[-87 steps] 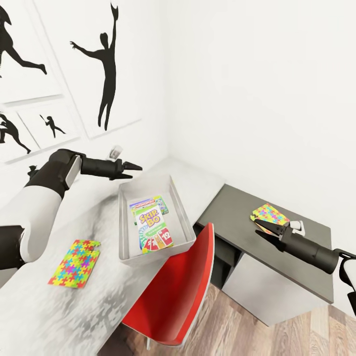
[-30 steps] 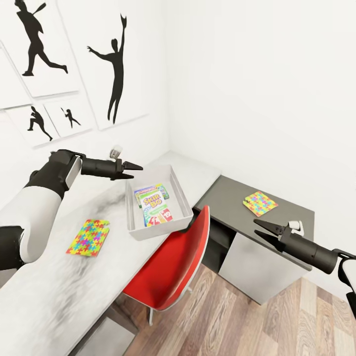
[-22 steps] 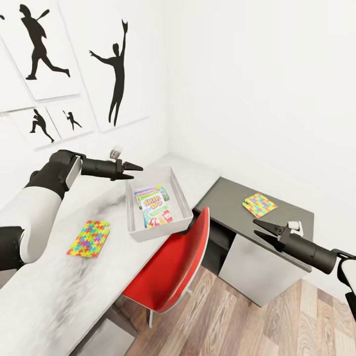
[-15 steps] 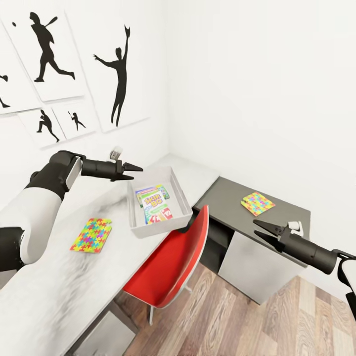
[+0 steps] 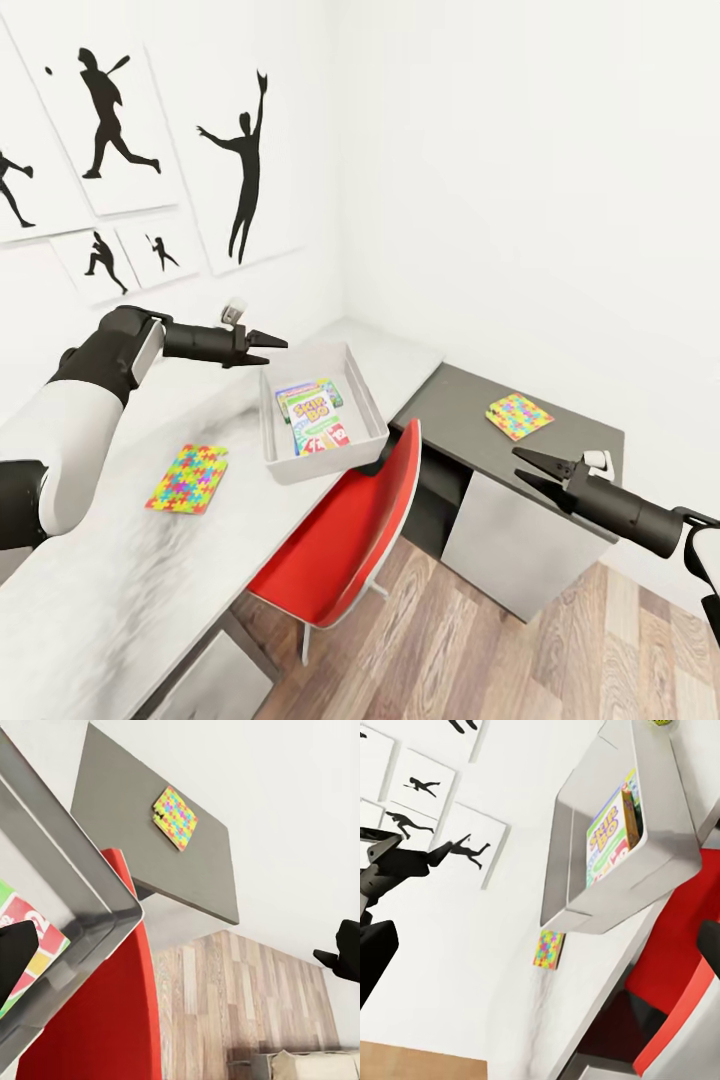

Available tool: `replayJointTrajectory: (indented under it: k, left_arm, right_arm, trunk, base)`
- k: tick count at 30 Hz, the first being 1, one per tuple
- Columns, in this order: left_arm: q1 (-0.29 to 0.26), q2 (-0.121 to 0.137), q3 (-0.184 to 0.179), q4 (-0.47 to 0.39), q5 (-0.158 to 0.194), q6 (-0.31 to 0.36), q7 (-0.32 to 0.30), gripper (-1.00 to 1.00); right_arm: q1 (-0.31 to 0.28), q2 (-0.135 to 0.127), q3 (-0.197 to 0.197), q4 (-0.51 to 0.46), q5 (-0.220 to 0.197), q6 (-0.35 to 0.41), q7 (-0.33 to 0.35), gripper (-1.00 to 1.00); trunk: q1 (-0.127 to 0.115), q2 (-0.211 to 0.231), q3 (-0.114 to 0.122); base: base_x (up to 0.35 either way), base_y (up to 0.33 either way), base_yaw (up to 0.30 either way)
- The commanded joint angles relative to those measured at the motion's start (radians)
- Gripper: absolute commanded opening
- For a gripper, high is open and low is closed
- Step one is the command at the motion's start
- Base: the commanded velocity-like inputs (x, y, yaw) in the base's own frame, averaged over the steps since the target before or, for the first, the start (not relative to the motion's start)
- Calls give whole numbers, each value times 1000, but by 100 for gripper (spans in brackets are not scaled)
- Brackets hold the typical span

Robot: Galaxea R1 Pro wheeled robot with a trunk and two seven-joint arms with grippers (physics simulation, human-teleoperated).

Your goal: Put all the toys in the child's room - the three board games (two on the bed and one on the table), the two jigsaw puzzles on the table, and the tennis ball on the table - inside the toy box on the table in the child's room.

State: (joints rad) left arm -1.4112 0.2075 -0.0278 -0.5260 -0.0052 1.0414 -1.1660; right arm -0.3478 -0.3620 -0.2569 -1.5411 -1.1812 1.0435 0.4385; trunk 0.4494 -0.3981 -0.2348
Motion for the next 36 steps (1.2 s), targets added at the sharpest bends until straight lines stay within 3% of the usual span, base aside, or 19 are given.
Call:
replayJointTrajectory:
  k: [1, 11, 30, 34, 36]
  left_arm:
    - [-1, 1, -3, 0, -1, 6, -4, 100]
    - [5, 2, -6, 0, -1, 6, -5, 100]
    - [12, 9, -6, 0, -1, 6, -4, 100]
    - [19, 28, -7, 1, 2, 6, -21, 100]
    - [25, 46, -9, 1, 2, 6, -61, 100]
  right_arm:
    - [-1, 0, -1, 0, 9, 4, 9, 100]
    - [0, 3, -1, -1, 15, 4, 10, 100]
    - [0, 9, 1, 0, 27, 4, 9, 100]
    - [0, 9, 0, 0, 40, 4, 10, 100]
    - [0, 6, 0, 0, 45, 4, 11, 100]
  trunk:
    - [1, -2, 0]
    - [1, -2, 16]
    - [1, -2, 48]
    - [1, -2, 54]
    - [1, -2, 57]
  base:
    - [-62, 0, 0]
    - [-140, 0, 0]
    - [-8, 0, 0]
    - [0, 0, 0]
    - [0, 0, 0]
